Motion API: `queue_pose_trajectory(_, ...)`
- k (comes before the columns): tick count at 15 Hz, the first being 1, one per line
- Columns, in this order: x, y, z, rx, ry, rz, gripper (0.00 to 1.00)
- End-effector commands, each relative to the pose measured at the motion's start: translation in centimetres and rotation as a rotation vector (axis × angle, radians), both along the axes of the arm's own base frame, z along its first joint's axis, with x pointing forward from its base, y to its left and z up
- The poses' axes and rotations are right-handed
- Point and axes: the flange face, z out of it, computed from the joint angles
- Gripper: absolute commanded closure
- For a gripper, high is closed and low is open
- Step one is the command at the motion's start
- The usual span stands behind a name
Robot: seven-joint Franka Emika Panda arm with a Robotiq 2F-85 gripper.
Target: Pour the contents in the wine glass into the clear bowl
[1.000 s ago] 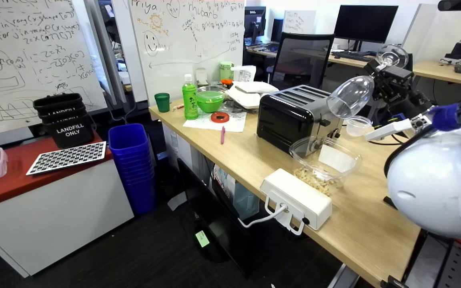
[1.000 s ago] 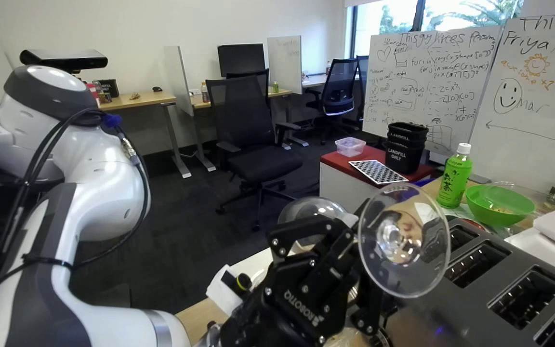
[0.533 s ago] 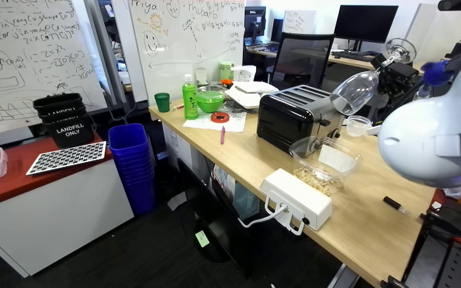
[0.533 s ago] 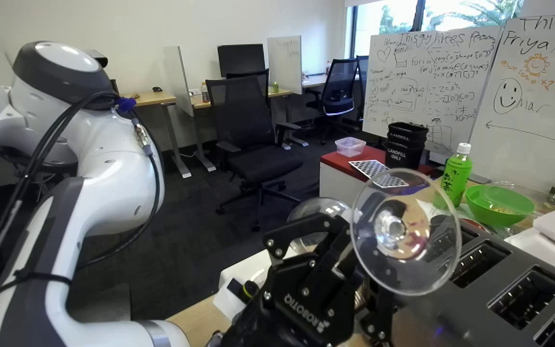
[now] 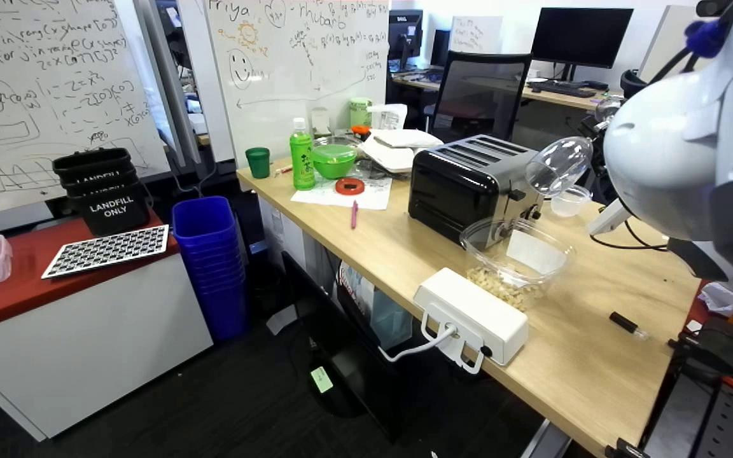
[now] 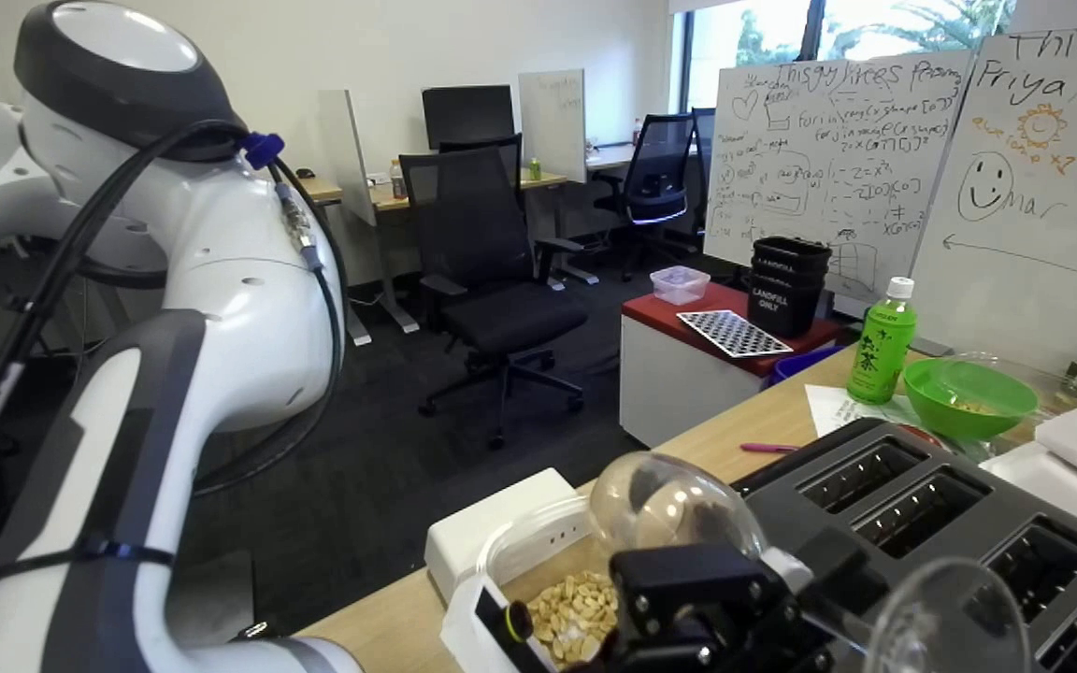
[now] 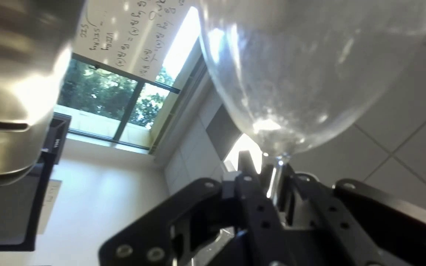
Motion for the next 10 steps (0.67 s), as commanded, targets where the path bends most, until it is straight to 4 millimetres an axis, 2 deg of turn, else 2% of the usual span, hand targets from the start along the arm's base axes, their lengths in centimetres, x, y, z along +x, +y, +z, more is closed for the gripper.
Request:
queue_pose_trajectory(1,0.2,-2.3,-0.2,0.176,0.067,-0.038,0.96)
queue_pose_trajectory(3,0.1,-3.5,-0.4,0.264,0.121,-0.036,0.96)
queue_pose_trajectory(5,-0.2,-3.9,-1.2,0.371,0.144,-0.042,0.96)
queue_pose_trajectory(10,-0.5,-3.8,-4.0,0.668,0.196,-0.041,0.96)
